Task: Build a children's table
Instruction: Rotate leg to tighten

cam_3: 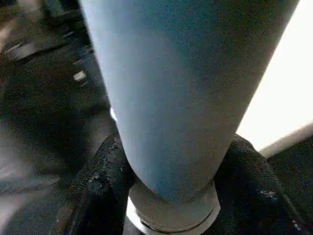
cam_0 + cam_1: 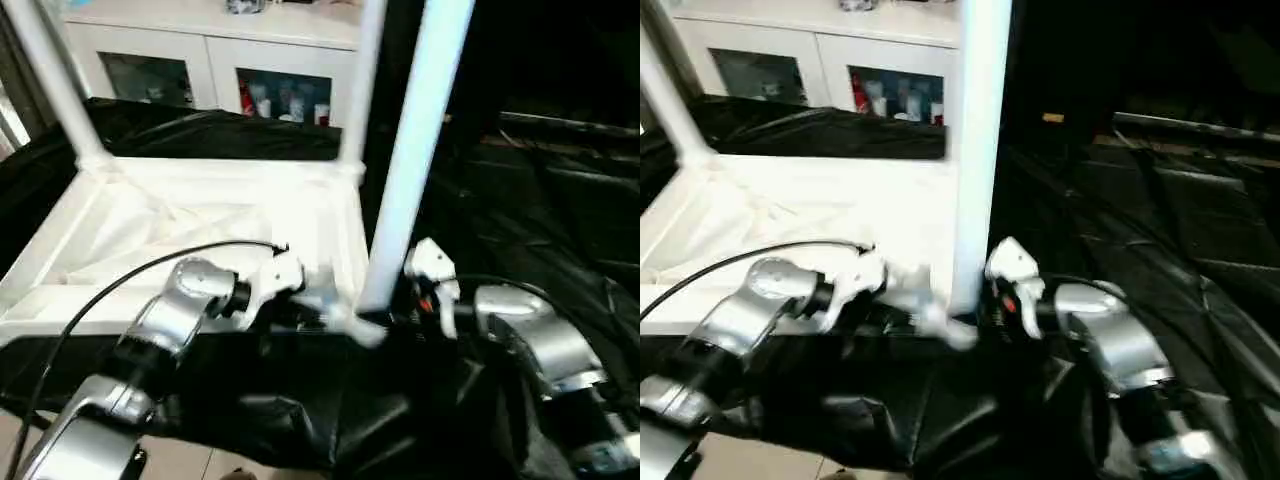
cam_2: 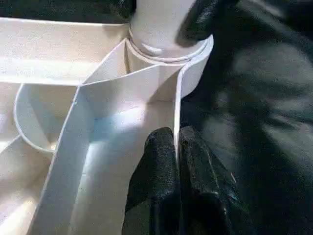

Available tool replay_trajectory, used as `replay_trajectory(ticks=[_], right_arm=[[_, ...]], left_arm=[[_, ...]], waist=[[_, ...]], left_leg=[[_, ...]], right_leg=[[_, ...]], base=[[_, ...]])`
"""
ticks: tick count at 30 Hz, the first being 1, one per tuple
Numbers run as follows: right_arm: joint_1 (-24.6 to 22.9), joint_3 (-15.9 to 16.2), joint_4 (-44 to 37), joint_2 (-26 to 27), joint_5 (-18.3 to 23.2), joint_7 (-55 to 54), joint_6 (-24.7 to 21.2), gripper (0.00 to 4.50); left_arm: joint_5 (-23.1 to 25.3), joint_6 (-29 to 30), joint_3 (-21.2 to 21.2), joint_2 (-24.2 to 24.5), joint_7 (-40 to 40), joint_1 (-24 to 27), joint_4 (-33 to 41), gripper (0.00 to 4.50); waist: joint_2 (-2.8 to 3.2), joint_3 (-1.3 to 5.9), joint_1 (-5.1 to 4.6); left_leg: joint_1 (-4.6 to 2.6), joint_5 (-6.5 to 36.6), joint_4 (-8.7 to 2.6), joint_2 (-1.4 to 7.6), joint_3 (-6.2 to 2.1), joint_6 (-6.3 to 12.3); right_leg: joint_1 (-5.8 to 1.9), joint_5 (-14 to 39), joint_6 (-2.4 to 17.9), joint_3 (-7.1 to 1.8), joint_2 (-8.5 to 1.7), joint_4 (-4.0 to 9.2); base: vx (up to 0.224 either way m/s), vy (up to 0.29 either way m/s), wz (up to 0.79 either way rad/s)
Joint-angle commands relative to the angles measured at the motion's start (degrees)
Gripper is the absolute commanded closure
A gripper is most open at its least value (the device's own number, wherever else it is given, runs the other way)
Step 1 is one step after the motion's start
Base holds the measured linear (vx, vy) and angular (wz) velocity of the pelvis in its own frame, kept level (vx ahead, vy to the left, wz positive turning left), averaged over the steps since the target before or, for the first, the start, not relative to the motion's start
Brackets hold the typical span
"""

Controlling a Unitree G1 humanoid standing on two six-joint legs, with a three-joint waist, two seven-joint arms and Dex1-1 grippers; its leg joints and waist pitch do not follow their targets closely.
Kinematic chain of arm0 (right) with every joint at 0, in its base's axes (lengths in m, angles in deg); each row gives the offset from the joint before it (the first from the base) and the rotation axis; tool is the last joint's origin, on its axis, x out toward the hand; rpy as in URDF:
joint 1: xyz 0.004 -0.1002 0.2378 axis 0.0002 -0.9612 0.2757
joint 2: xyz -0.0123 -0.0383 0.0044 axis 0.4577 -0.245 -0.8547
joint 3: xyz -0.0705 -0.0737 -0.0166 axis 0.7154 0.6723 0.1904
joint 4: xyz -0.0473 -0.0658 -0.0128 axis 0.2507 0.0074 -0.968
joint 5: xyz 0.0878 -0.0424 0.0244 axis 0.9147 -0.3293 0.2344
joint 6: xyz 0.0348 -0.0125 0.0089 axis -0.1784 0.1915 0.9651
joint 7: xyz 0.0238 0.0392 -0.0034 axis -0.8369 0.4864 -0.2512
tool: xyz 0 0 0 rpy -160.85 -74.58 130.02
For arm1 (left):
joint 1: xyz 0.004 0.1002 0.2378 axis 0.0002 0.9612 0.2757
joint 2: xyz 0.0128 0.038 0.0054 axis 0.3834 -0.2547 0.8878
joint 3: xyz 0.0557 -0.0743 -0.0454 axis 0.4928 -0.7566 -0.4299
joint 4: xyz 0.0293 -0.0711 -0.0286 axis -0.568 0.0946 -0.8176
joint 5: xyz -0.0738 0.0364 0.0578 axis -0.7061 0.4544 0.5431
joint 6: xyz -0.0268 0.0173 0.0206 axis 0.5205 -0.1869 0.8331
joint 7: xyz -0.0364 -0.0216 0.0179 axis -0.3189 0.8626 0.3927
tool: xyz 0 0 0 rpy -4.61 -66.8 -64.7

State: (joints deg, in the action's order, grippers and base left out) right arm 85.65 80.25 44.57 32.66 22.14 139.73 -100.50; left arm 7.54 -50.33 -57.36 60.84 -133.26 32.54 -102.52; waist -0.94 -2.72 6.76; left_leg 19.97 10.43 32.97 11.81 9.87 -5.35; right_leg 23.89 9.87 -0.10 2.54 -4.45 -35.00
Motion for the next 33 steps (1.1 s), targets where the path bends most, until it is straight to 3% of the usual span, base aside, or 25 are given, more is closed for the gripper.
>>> replay_trajectory(ticks=[1, 2, 4, 6, 8, 13, 14, 16, 18, 19, 21, 23, 26, 28, 33], right_arm=[[0.51, -1.77, 4.31, 3.44, -1.48, -10.25, -2.03, 2.51], [0.57, -2.36, 5.06, 4.69, -1.77, -12.84, -2.14, 2.52], [0.93, -4.08, 7.06, 8.46, -2.87, -20.91, -2.77, 2.52], [1.61, -5.54, 8.84, 11.96, -3.41, -27.22, -3.36, 2.53], [2.14, -5.55, 9.73, 14.68, -3.72, -29.94, -3.74, 2.54], [3.17, -4.21, 9.98, 17.54, -3.56, -29.28, -2.85, 2.54], [3.32, -4.35, 9.91, 17.52, -3.25, -28.97, -2.7, 2.19], [3.67, -4.72, 9.56, 16.68, -2.44, -26.96, -2.67, 1.84], [3.77, -4.48, 9.19, 15.77, -2.34, -25.18, -2.8, 1.82], [3.79, -3.9, 8.51, 14.41, -2.43, -22.73, -2.63, 1.75], [3.47, -3.24, 7.24, 12.88, -1.98, -19.76, -2.62, 1.43], [2.22, -1.26, 3.81, 8.8, -1.38, -11.97, -2.0, 1.43], [0.55, 0.81, 0.05, 4.17, -0.61, -4.81, -1.55, 1.43], [-0.64, 1.76, -2.65, 0.82, 0.44, 0.59, -1.5, 1.43], [-2.54, 3.39, -6.08, -5.13, 1.29, 9.26, -0.88, 1.43]], left_arm=[[-0.45, 0.8, -2.35, -3.16, 8.37, -1.14, -2.58, 4.5], [-0.07, 1.37, -2.39, -3.89, 10.07, -1.56, -3.27, 4.5], [0.95, 2.46, -2.52, -6.09, 15.19, -2.71, -5.2, 4.5], [1.4, 3.12, -2.99, -8.38, 18.77, -3.64, -6.7, 4.5], [1.56, 3.46, -3.14, -10.4, 20.96, -4.38, -7.72, 4.5], [1.73, 2.6, -2.71, -12.75, 21.54, -5.49, -9.24, 4.5], [1.68, 2.49, -2.59, -12.7, 21.2, -5.52, -9.15, 4.5], [1.41, 2.38, -2.48, -11.94, 19.13, -5.36, -8.62, 4.5], [1.38, 2.25, -2.42, -11.3, 17.93, -5.25, -8.51, 4.5], [1.32, 1.91, -2.33, -10.5, 16.29, -5.07, -8.37, 4.5], [1.24, 1.76, -2.19, -9.71, 14.94, -4.85, -8.12, 4.5], [0.94, 1.38, -2.02, -8.14, 11.4, -4.52, -7.89, 4.5], [0.42, 0.49, -1.41, -6.23, 6.98, -3.96, -7.12, 4.5], [-0.46, -0.28, -0.95, -4.6, 2.35, -3.36, -5.92, 4.5], [-3.55, 1.27, 0.79, -0.09, -10.56, -1.18, -0.82, 4.5]], waist=[[-0.88, 3.0, -0.3], [-0.89, 3.1, -0.43], [-0.61, 3.15, -0.82], [-0.75, 3.2, -0.92], [-0.41, 3.28, -0.89], [-0.48, 3.35, -0.91], [-0.52, 3.31, -0.88], [-0.32, 3.22, -0.88], [-0.24, 3.28, -0.87], [0.05, 3.35, -0.83], [0.07, 3.41, -0.75], [0.2, 3.44, -0.57], [-0.08, 3.48, -0.14], [0.07, 3.43, 0.03], [0.15, 3.42, 0.04]], left_leg=[[0.41, 14.79, -4.16, 0.37, -0.24, -1.24], [0.55, 14.35, -4.16, 0.33, -0.31, -1.38], [0.16, 14.81, -4.09, 0.49, -0.16, -1.03], [0.25, 14.47, -4.05, 0.31, -0.05, -1.0], [0.14, 14.73, -4.1, 0.32, -0.11, -1.16], [0.17, 15.09, -4.17, 0.37, -0.06, -0.54], [0.19, 15.46, -4.24, 0.36, -0.12, -0.45], [0.2, 16.48, -4.33, 0.42, -0.18, -0.46], [0.18, 16.77, -4.33, 0.42, -0.22, -0.29], [0.23, 16.65, -4.32, 0.43, -0.25, -0.25], [0.28, 15.8, -4.26, 0.49, -0.23, -0.12], [0.34, 14.55, -4.19, 0.48, -0.21, 0.12], [0.34, 13.19, -4.0, 0.48, -0.08, 0.97], [0.4, 13.38, -3.98, 0.72, 0.03, 1.85], [0.32, 13.19, -4.01, 1.02, 0.09, 1.71]], right_leg=[[-2.81, 27.38, 5.41, -1.57, -3.16, 5.57], [-2.97, 27.45, 5.04, -1.55, -3.23, 5.51], [-2.47, 25.04, 5.74, -1.81, -3.05, 5.56], [-2.63, 23.5, 6.17, -1.83, -2.91, 5.48], [-2.52, 23.37, 6.24, -1.82, -2.97, 5.46], [-2.71, 20.52, 6.78, -1.88, -2.82, 5.38], [-2.8, 20.93, 6.75, -1.85, -2.89, 5.4], [-2.77, 22.38, 6.43, -1.85, -3.01, 5.6], [-2.8, 22.5, 6.32, -1.87, -3.0, 5.64], [-2.9, 21.49, 6.54, -1.88, -2.97, 5.57], [-3.05, 18.51, 7.51, -1.87, -2.87, 5.32], [-3.35, 15.94, 8.36, -1.86, -2.84, 5.05], [-3.74, 13.78, 9.09, -1.85, -2.87, 4.95], [-3.55, 13.73, 9.68, -1.97, -3.01, 4.86], [-3.35, 12.65, 11.2, -1.85, -2.91, 4.56]], base=[[0.0, 0.0, 0.0], [0.0, 0.0, 0.0], [0.0, 0.0, 0.0], [0.0, 0.0, 0.0], [0.0, 0.0, 0.0], [0.0, 0.0, 0.0], [0.0, 0.0, 0.0], [0.0, 0.0, 0.0], [0.0, 0.0, 0.0], [0.0, 0.0, 0.0], [0.0, 0.0, 0.0], [0.0, 0.0, 0.0], [0.0, 0.0, 0.0], [0.0, 0.0, 0.0], [0.0, 0.0, 0.0]])
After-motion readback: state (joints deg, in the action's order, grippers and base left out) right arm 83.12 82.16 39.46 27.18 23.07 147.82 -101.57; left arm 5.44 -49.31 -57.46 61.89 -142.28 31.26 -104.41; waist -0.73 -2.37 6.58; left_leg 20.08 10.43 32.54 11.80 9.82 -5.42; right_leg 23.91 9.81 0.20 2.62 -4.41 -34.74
